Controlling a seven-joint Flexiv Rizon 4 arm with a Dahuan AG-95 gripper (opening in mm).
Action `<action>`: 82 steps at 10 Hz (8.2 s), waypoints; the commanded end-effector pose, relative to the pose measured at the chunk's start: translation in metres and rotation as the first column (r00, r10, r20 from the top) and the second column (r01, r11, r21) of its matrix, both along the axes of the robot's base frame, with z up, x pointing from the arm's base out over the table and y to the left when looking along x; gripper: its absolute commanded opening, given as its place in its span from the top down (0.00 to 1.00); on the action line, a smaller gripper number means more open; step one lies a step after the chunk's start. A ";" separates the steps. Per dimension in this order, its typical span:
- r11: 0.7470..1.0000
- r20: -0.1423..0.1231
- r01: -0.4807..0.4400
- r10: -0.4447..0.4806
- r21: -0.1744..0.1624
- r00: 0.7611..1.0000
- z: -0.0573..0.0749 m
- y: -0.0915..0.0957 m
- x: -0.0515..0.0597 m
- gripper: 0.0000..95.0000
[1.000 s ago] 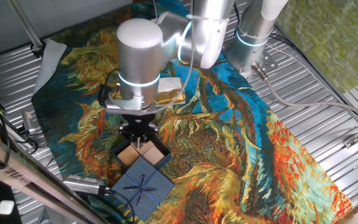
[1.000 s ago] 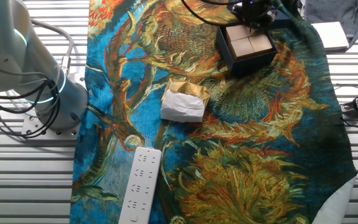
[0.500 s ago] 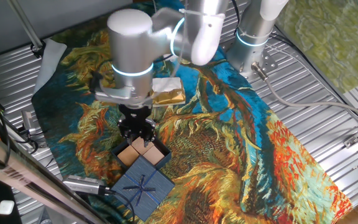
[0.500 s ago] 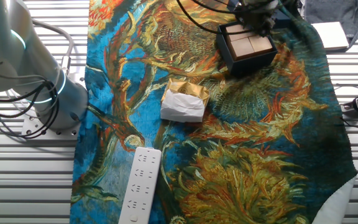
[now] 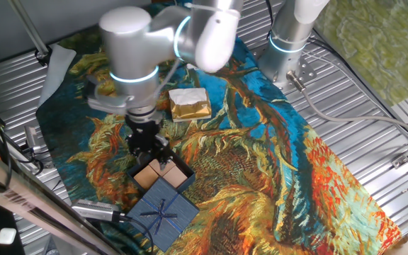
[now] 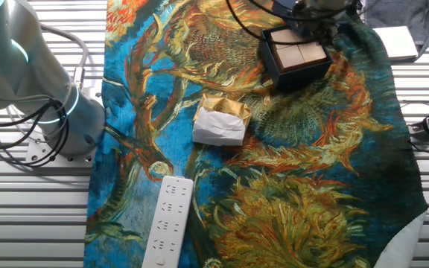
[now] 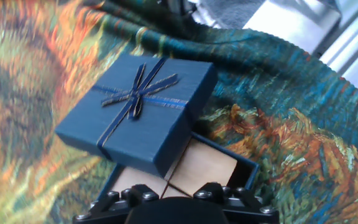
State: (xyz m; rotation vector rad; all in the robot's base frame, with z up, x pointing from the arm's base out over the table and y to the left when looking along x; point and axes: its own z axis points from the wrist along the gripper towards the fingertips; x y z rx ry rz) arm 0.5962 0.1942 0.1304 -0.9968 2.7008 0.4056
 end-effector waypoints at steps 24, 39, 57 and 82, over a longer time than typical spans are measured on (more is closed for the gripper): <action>0.827 -0.385 0.466 -0.338 0.314 0.859 -0.021 0.022 0.013 0.40; 0.792 -0.397 0.504 -0.364 0.344 0.842 -0.028 0.038 -0.001 0.40; 0.769 -0.415 0.528 -0.375 0.360 0.829 -0.026 0.047 -0.008 1.00; 0.746 -0.530 0.552 -0.318 0.371 0.786 0.021 -0.013 -0.024 1.00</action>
